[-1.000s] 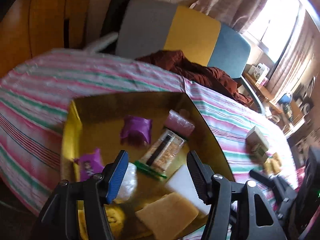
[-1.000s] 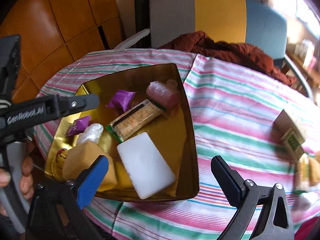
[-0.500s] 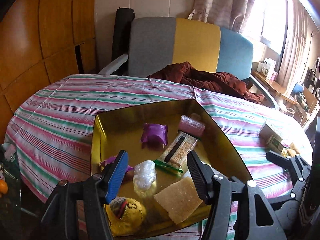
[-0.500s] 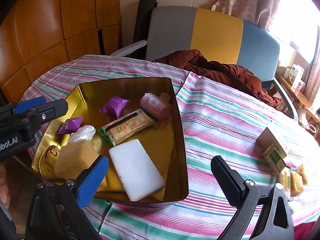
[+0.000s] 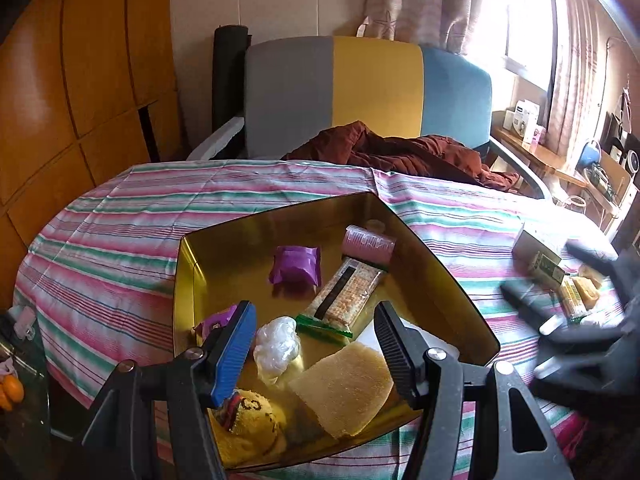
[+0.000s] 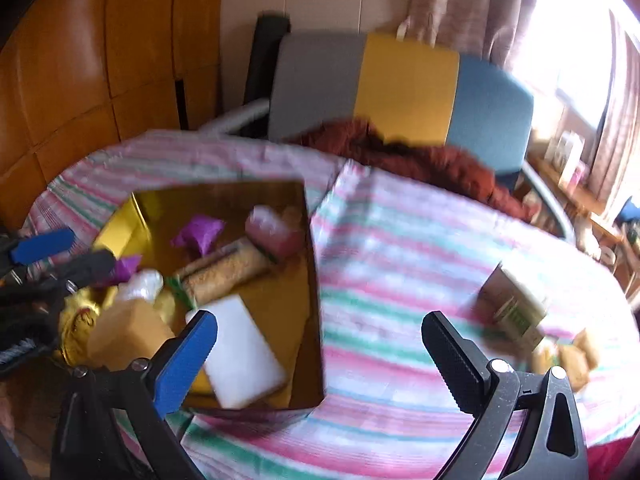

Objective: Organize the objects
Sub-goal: 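Move both grippers back from the tray toward the remaining items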

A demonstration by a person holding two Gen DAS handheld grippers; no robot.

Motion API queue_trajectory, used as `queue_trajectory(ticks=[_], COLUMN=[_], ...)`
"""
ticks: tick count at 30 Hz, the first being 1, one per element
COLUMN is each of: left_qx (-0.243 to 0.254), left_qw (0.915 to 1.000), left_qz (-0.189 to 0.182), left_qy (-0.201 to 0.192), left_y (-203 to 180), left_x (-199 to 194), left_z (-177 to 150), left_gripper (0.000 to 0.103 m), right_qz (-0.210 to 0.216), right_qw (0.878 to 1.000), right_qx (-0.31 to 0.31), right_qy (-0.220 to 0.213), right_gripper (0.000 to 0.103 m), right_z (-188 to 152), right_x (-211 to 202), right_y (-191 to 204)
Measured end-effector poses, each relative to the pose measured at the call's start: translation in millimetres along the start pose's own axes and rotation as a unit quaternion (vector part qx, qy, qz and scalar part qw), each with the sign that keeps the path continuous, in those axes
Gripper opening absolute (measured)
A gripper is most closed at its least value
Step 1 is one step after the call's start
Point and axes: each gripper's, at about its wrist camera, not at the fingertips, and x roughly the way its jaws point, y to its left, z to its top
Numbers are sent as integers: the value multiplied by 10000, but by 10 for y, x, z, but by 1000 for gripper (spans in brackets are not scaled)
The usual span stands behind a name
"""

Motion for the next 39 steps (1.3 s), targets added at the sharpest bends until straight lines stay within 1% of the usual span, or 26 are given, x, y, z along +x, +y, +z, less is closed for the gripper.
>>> queue_trajectory(ticks=[2,3,4,5,6,7,8,11,15,21,30,33,35,39], left_qx=[-7,-3,10,34,52,79,99,196,279,375,506,545,574,632], left_qw=[10000,10000,10000,10000,10000,9999,9999,9998,9996,9993,9986,9983,9979,9965], left_qz=[-20,-32,-40,-47,-52,-47,-39,1,31,12,-128,-183,-283,-542], left_qy=[-29,-44,-48,-46,-49,-49,-49,-62,-62,-30,47,73,76,118], left_y=[-5,-11,-18,-31,-39,-52,-62,-102,-142,-214,-325,-371,-408,-505], left_x=[-21,-31,-35,-40,-43,-49,-54,-61,-55,-51,-25,-21,-24,-2], left_z=[6,10,13,13,11,8,8,11,2,-7,-29,-31,-21,8], left_gripper=[62,62,62,62,62,62,62,62,62,62,62,62,62,63], right_qz=[-92,-140,-197,-214,-68,77,127,207,110,277,223,140,33,-339], right_qw=[9983,9967,9960,9972,9995,9997,9991,9980,9987,9977,9976,9970,9967,9943], right_qx=[-20,7,48,97,113,214,393,582,447,523,457,590,667,911], right_qy=[-580,-795,-867,-709,-286,34,126,108,213,330,464,482,471,434], right_gripper=[103,103,103,103,103,103,103,103,103,103,103,103,103,103], right_z=[56,67,77,77,80,62,26,-48,-89,-148,-233,-244,-250,-255], right_x=[-216,-291,-314,-264,-154,-59,-18,-7,42,71,95,89,71,-10], right_y=[-68,-109,-148,-185,-218,-255,-300,-338,-304,-341,-414,-546,-666,-1048])
